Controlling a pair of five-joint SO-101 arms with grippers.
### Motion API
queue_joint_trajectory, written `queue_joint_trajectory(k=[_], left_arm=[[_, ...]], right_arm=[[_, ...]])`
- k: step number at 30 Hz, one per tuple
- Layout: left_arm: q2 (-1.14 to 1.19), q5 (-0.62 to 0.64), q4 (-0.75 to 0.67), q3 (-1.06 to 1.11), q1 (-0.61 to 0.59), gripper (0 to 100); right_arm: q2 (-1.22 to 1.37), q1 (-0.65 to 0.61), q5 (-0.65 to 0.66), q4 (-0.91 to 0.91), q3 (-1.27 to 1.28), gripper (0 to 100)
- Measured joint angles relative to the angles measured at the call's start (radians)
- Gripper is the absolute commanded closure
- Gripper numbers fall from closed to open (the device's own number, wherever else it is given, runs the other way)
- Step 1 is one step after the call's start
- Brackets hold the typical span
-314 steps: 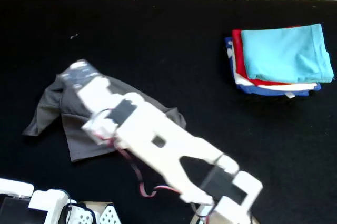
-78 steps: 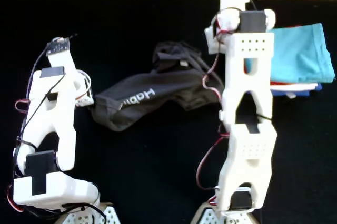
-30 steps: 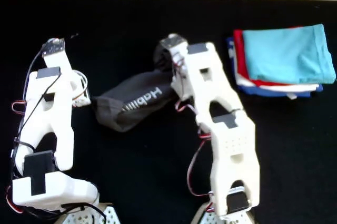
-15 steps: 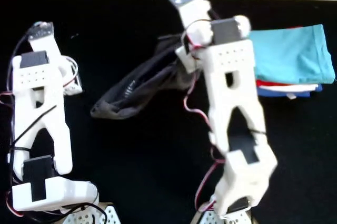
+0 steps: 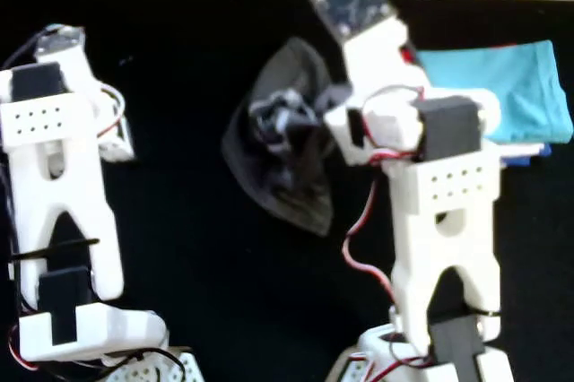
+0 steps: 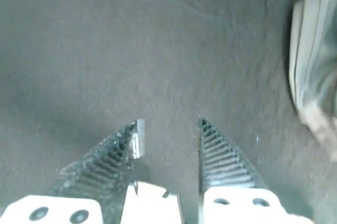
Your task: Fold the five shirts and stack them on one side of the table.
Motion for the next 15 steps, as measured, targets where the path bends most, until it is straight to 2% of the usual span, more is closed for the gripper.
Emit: queue_joint_trajectory(k=[3, 6, 11, 15], left_arm=[[0.0, 0.0, 0.006, 0.063, 0.083, 83], [0.0, 0.0, 0.006, 0.138, 0.183, 83], [0.0, 0.0, -0.117, 0.255, 0.328, 83], [0.0, 0.048, -0.227, 0.322, 0.451, 83]], right_arm=[[-0.037, 0.041, 0.0, -0.041, 0.127, 99.2], [-0.051, 0.138, 0.035, -0.123, 0.209, 99.2], [-0.051, 0.321, 0.075, -0.299, 0.287, 99.2], [-0.051, 0.365, 0.075, -0.367, 0.315, 99.2]])
